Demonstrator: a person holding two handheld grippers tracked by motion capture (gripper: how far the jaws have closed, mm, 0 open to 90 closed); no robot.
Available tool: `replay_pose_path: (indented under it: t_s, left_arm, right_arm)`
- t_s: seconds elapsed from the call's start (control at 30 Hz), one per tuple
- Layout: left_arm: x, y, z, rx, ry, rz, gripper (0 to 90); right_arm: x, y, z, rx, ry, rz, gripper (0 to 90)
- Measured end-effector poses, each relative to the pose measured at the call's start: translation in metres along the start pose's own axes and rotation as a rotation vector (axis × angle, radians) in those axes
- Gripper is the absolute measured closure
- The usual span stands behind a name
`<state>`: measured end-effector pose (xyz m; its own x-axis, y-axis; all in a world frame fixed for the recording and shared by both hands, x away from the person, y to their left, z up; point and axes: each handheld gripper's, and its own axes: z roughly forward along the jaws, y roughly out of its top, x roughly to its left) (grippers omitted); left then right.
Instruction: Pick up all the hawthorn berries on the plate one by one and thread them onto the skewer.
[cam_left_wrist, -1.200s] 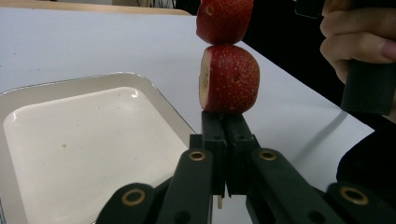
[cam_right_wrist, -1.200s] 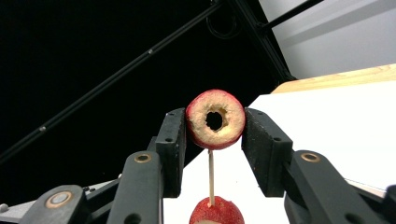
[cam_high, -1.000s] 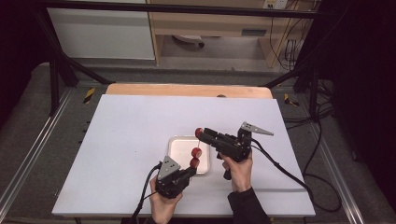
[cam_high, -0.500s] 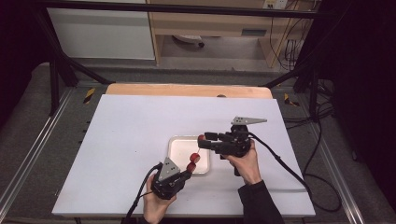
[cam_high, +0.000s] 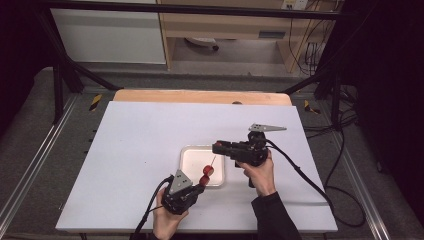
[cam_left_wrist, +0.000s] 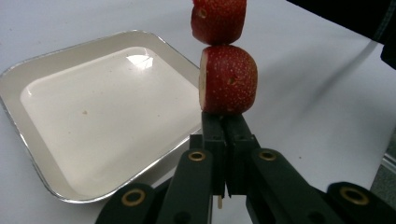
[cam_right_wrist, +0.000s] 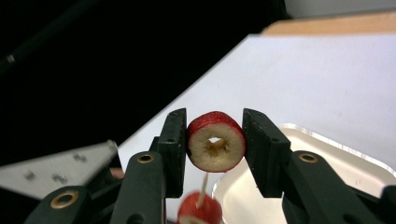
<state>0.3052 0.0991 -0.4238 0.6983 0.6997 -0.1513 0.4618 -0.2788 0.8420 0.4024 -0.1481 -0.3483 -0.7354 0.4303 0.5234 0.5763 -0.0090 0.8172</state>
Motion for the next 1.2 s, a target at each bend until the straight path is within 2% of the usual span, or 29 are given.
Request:
replay_pose_path:
  t_s: [0.2, 0.47, 0.67, 1.03, 1.2]
  left_arm:
    - [0.003, 0.002, -0.003, -0.039, 0.002, -0.049, 89.0]
    - [-0.001, 0.002, 0.0, -0.038, -0.01, -0.051, 88.9]
    - [0.0, 0.003, 0.0, -0.038, -0.008, -0.058, 88.9]
    - [0.0, 0.003, 0.003, -0.027, -0.015, -0.069, 88.9]
    - [-0.001, 0.004, 0.002, -0.048, -0.018, -0.09, 88.9]
  right_arm:
    - [0.001, -0.008, 0.0, -0.075, -0.03, -0.05, 62.1]
    - [-0.003, -0.024, 0.007, -0.19, -0.016, -0.018, 62.1]
    - [-0.002, -0.024, 0.008, -0.199, 0.014, 0.007, 62.1]
    - [-0.002, -0.027, 0.01, -0.19, 0.01, -0.007, 62.1]
    - [-0.002, -0.029, 0.012, -0.183, 0.015, -0.024, 62.1]
